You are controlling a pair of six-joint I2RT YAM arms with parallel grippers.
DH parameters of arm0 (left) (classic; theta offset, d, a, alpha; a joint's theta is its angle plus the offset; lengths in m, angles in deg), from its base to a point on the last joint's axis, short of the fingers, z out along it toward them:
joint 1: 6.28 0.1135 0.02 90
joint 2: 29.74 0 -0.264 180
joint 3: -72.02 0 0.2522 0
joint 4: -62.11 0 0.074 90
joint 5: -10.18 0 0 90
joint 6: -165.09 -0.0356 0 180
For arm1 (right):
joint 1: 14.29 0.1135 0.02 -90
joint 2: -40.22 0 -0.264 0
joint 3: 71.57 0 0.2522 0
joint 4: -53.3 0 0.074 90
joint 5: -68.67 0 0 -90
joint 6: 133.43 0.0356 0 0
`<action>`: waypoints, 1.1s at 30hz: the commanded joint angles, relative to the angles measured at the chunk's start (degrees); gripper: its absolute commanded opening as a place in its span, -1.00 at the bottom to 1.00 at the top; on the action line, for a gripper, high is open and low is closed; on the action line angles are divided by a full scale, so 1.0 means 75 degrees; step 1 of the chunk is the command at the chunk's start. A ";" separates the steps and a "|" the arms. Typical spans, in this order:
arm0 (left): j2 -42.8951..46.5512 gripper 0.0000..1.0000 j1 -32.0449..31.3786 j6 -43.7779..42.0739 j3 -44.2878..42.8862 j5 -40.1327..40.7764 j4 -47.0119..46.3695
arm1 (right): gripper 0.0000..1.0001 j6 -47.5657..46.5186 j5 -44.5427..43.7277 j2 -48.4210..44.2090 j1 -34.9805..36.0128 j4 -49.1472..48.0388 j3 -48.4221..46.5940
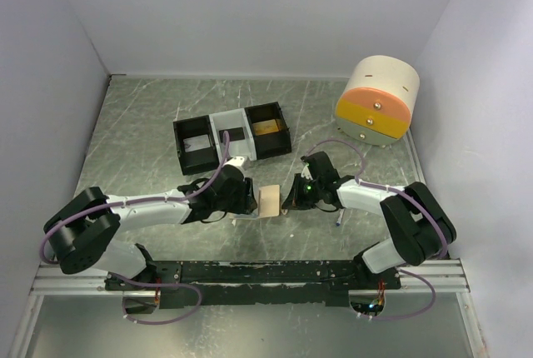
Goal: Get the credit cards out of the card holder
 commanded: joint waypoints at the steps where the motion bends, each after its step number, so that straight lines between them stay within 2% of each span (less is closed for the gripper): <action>1: 0.0201 0.04 0.0043 -0.0077 -0.0029 -0.0339 -0.0465 | -1.00 -0.0173 -0.0479 0.0144 0.0010 0.0297 0.0135; 6: -0.0030 0.09 0.0075 -0.0090 0.0066 -0.1161 -0.1357 | -0.98 -0.0186 -0.0436 -0.0006 0.0010 0.0220 0.0134; 11: -0.0539 0.13 0.0089 0.0168 0.0095 -0.1733 -0.2104 | -0.85 -0.0186 -0.0440 -0.0339 0.0010 0.0140 0.0204; 21: -0.0992 0.15 0.0088 0.0308 0.0175 -0.2144 -0.2547 | -0.62 -0.0265 -0.0861 -0.0935 0.0009 0.0612 -0.0326; 25: -0.1079 0.16 0.0090 0.0230 0.0131 -0.2247 -0.2486 | -0.45 -0.0304 -0.0837 -0.1255 0.0001 0.0721 -0.0671; 30: -0.1050 0.20 0.0088 0.0219 0.0240 -0.2392 -0.2681 | -0.38 -0.0135 0.0056 -0.1236 0.0016 0.0273 -0.0908; 33: -0.1035 0.20 0.0090 0.0229 0.0264 -0.2409 -0.2676 | -0.41 0.0207 0.0772 -0.1096 0.0073 -0.0506 -0.0668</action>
